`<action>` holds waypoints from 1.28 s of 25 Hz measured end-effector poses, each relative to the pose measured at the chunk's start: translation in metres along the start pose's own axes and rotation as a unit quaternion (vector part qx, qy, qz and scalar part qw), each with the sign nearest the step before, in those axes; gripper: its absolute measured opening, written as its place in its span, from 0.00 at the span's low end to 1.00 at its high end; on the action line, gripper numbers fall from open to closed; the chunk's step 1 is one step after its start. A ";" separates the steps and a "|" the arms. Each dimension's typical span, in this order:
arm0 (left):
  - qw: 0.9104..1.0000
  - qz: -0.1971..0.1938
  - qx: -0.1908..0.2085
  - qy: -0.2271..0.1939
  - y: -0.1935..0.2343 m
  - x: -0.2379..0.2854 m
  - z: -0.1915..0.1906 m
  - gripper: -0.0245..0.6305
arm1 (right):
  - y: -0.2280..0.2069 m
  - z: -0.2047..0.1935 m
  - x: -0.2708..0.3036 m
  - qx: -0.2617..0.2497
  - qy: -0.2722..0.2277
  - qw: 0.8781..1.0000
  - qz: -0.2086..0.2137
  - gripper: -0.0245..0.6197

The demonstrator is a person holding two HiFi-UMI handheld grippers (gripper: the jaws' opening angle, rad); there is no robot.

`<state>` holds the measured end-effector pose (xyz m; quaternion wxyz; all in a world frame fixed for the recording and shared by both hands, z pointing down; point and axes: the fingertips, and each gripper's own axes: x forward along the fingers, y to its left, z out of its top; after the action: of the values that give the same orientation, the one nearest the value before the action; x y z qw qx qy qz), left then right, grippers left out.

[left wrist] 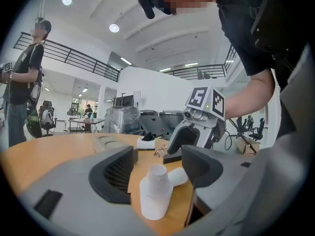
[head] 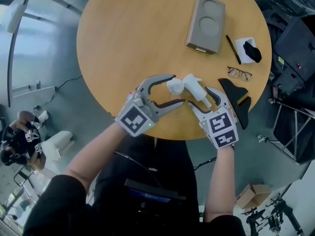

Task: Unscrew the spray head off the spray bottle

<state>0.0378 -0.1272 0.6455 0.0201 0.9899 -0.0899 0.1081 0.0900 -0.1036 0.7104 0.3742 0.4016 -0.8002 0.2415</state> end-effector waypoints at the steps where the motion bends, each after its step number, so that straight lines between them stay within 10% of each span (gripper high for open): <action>1: 1.000 0.004 -0.006 -0.001 0.000 -0.005 0.009 0.56 | 0.004 0.005 -0.009 0.008 -0.014 1.000 0.008 0.53; 14: 0.998 0.026 -0.052 0.014 -0.030 -0.066 0.122 0.47 | 0.062 0.073 -0.112 0.000 -0.107 0.991 0.082 0.51; 32: 0.994 -0.003 -0.105 -0.040 -0.078 -0.136 0.286 0.04 | 0.151 0.217 -0.297 0.002 -0.373 0.914 0.162 0.05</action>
<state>-0.0184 -0.0436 0.3355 0.1205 0.9861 -0.0985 0.0578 -0.0042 -0.0309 0.3308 0.0036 0.3281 -0.9352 0.1336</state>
